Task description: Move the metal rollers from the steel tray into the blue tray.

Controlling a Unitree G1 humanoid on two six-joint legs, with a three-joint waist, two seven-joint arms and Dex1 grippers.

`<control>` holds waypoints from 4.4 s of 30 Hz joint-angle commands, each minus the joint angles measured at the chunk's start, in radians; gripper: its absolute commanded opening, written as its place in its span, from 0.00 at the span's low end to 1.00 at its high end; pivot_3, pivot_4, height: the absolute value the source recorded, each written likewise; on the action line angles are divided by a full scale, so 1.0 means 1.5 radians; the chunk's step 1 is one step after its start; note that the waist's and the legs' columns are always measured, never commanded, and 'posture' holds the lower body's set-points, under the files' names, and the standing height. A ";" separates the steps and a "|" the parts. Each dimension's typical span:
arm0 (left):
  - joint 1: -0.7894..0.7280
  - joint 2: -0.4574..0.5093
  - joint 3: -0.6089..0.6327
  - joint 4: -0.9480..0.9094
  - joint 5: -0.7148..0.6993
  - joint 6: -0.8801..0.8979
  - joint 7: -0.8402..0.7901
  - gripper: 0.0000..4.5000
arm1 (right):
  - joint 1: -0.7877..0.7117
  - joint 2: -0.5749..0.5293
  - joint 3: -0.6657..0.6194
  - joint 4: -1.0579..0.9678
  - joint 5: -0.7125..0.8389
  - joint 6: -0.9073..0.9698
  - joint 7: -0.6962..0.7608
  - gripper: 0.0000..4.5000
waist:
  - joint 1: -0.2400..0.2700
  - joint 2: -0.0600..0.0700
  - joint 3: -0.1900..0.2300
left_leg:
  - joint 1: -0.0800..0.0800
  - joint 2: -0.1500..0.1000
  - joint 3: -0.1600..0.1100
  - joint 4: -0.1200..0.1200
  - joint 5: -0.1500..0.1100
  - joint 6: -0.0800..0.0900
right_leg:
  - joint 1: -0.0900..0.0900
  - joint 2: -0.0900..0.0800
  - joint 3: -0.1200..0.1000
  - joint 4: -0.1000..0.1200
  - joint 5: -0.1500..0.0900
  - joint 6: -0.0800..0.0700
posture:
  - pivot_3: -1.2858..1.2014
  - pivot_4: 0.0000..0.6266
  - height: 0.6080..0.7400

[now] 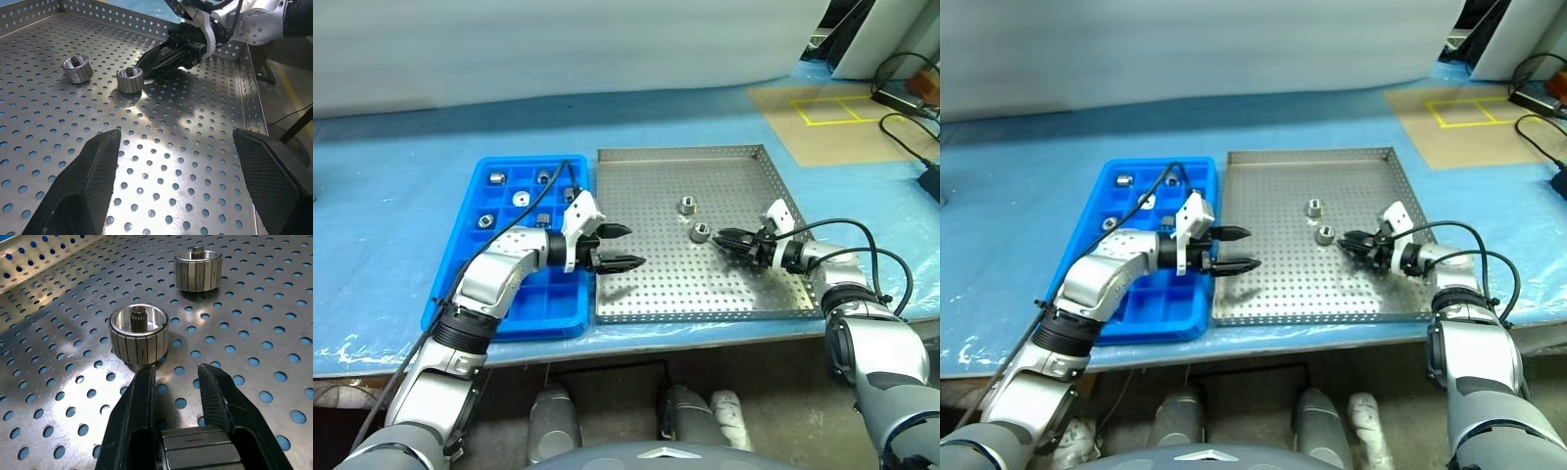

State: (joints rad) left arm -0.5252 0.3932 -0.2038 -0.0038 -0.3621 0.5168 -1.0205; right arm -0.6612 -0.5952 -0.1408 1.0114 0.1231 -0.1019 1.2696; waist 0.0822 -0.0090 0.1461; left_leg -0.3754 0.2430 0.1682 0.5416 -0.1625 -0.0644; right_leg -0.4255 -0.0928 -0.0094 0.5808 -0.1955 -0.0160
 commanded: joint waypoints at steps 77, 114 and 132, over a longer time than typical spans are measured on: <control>0.216 0.218 0.292 -0.206 -0.160 0.084 0.147 0.86 | -0.138 0.439 0.172 -0.222 0.054 0.135 -0.264 0.55 | 0.012 -0.003 0.007 | -0.004 0.004 -0.013 0.003 0.006 -0.014 | -0.005 0.002 -0.009 0.017 -0.003 0.000 | 0.58 0.24 1.00; 0.073 0.061 0.153 -0.102 -0.071 -0.076 0.139 0.86 | -0.174 0.422 -0.006 -0.486 0.429 0.738 -0.403 0.97 | 0.014 -0.003 0.007 | -0.003 0.004 -0.013 0.002 0.007 -0.017 | -0.005 0.003 -0.008 0.017 -0.003 0.000 | 0.56 0.24 1.00; 0.037 0.005 0.123 -0.099 -0.093 -0.060 0.119 0.86 | -0.152 0.409 0.031 -0.495 0.414 0.724 -0.393 0.97 | 0.014 -0.003 0.007 | -0.004 0.003 -0.013 0.002 0.007 -0.017 | -0.005 0.002 -0.008 0.017 -0.003 0.000 | 0.56 0.24 1.00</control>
State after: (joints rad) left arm -0.4431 0.4043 -0.0081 -0.0885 -0.4716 0.4292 -0.8123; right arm -0.8893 0.0091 -0.1158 0.3014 0.7397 0.9881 0.6666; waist 0.1029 -0.0132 0.1567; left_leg -0.3809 0.2475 0.1483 0.5448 -0.1515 -0.0895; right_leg -0.4326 -0.0892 -0.0219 0.6064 -0.2000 -0.0165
